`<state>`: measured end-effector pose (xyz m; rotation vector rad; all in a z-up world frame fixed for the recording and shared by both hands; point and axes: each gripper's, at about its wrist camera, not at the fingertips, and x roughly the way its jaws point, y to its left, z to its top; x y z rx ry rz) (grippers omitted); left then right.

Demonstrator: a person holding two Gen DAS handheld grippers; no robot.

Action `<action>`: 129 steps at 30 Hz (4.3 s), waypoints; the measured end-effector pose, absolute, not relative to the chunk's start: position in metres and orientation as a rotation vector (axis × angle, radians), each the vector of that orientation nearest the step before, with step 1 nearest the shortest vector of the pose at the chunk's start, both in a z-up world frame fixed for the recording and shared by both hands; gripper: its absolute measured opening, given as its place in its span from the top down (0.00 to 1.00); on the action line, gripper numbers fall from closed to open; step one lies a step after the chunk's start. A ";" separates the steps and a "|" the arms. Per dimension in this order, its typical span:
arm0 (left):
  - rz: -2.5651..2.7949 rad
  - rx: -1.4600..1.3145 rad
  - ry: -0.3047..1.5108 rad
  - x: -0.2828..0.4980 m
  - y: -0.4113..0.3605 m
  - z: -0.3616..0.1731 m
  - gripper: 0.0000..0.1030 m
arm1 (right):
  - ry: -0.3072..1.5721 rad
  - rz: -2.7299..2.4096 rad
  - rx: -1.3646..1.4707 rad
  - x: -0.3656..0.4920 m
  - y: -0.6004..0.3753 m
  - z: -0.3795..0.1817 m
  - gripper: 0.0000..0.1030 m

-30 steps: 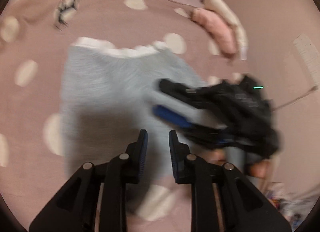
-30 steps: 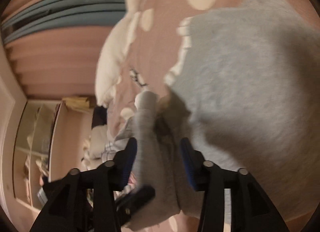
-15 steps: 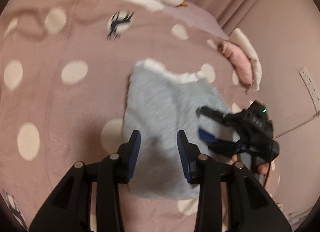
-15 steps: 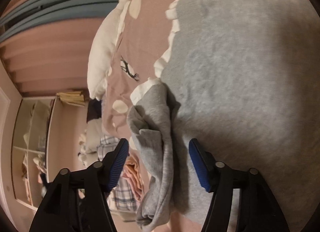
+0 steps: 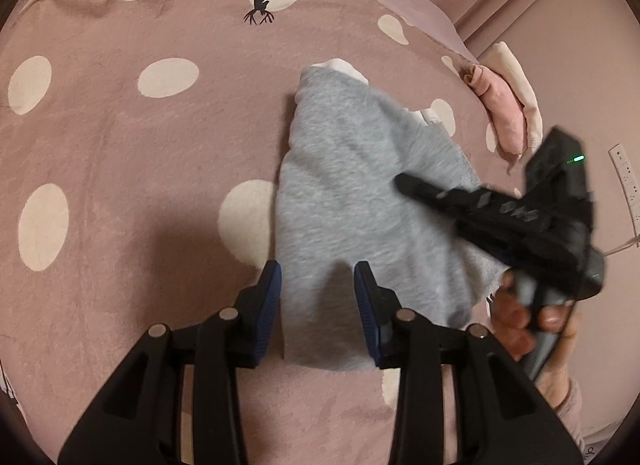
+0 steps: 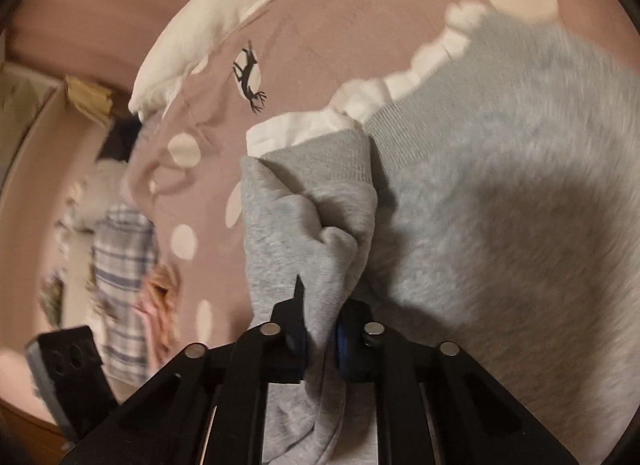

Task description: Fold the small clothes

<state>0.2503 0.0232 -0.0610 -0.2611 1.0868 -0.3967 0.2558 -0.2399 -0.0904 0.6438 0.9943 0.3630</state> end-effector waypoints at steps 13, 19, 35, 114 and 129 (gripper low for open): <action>-0.452 -0.256 1.069 0.248 -0.006 -0.062 0.62 | 0.817 0.224 0.426 0.245 -0.329 -0.010 0.90; -0.485 -0.226 1.083 0.248 -0.035 -0.065 0.62 | 0.910 0.118 0.489 0.250 -0.366 -0.072 0.90; -0.562 -0.167 1.007 0.249 -0.096 -0.064 0.63 | 0.767 0.224 0.316 0.195 -0.336 -0.033 0.82; -0.602 -0.591 1.084 0.287 -0.071 -0.117 0.19 | 0.945 0.274 0.805 0.230 -0.394 -0.128 0.41; -0.569 -0.562 1.094 0.300 -0.083 -0.121 0.14 | 0.940 0.274 0.762 0.240 -0.389 -0.128 0.41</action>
